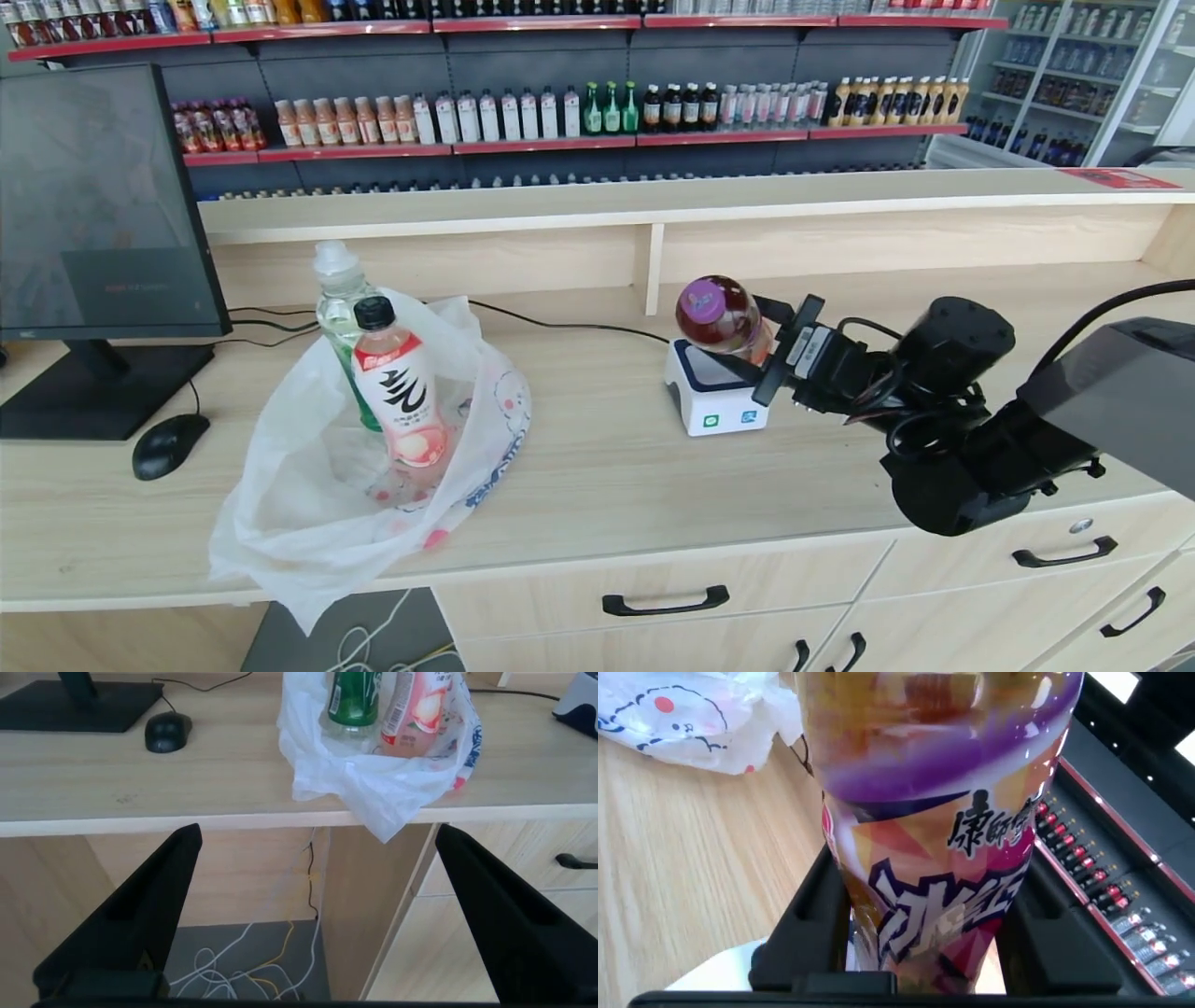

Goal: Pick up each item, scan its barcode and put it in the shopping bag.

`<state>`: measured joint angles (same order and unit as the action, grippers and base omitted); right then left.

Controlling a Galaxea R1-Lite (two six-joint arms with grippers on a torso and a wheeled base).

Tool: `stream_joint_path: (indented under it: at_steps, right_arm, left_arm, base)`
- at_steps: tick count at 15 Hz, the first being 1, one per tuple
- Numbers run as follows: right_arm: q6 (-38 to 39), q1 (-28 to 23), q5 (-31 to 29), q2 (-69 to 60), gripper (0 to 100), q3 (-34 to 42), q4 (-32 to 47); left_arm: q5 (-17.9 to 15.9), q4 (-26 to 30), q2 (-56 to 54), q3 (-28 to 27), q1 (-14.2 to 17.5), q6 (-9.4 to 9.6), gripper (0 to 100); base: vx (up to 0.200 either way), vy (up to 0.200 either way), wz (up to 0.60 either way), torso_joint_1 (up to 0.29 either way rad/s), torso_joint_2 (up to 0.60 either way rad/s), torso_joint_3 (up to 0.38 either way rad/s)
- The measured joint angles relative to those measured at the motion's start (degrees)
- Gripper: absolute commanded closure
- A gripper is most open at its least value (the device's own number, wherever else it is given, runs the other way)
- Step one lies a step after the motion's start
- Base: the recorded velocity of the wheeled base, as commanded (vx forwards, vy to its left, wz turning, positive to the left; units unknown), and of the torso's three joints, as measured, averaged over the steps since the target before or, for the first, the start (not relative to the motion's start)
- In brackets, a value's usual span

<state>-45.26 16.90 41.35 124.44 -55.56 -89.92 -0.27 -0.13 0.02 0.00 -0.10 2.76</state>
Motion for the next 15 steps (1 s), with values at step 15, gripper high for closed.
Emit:
stream_joint_path:
  at_steps: [15]
  right_arm:
    - [2.11,-0.56,-0.29,4.01,100,-5.38,0.09]
  left_arm:
    - [0.00,0.04,0.00,0.00,0.00,0.80,0]
  base:
    - [0.000,0.000,0.00,0.000,0.00,0.000]
